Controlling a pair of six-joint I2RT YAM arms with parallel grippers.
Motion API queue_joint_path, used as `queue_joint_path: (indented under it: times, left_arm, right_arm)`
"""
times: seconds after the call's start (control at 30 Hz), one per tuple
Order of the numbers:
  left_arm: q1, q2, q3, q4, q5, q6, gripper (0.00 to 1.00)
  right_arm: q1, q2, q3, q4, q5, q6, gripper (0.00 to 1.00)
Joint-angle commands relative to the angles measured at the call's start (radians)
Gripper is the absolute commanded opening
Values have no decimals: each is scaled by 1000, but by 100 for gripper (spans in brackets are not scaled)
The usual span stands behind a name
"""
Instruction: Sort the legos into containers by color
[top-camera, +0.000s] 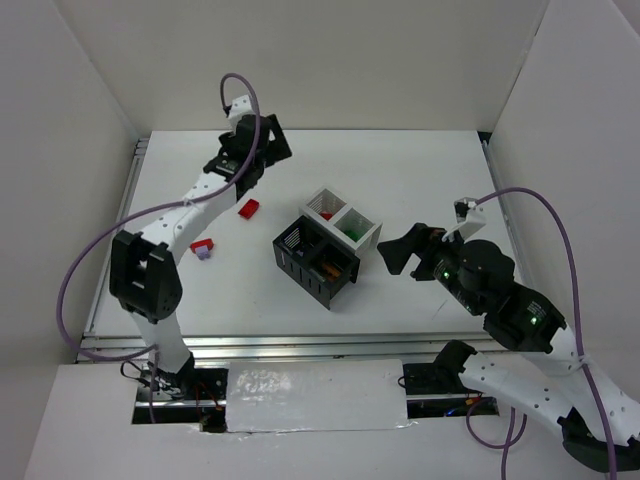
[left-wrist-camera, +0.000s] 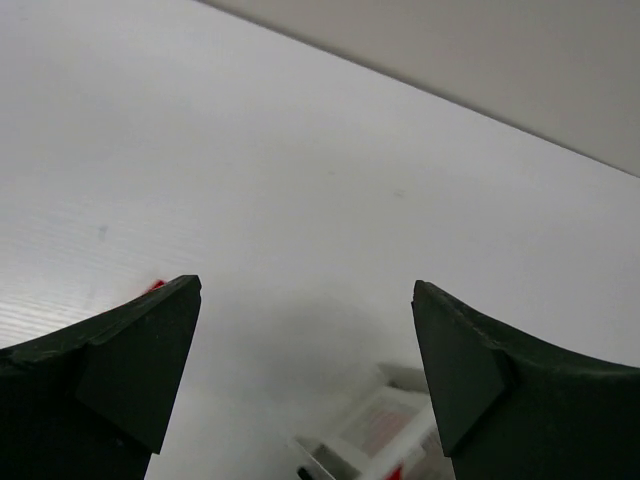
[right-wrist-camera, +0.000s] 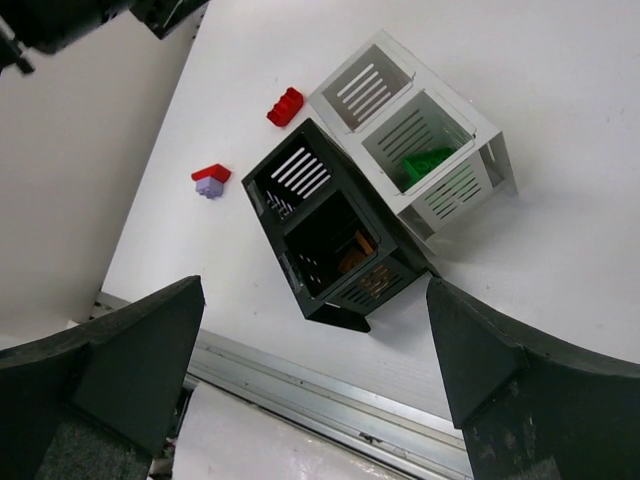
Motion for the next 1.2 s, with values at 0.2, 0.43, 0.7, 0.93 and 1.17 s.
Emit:
queue_joint_path:
  times: [0.2,0.43,0.7,0.93,1.17]
  left_arm:
    - [198,207,-24,-40,249,209,100]
    - [255,331,51,-129,377,284,99]
    - [255,416,119,-215,370,295,100]
    - [256,416,108,-298,244,250,83]
    - [256,442,112,-332,206,247,37]
  right_arm:
    - [-8,12,-7,30,-107,-65,100]
    - [-8,27,-5,25,-161,-106,100]
    - [-8,26,-25,39,-167,-108,100]
    - [-9,30,-24,42,-167,-109,100]
    - [-9,33,-31,47,-176,-103,100]
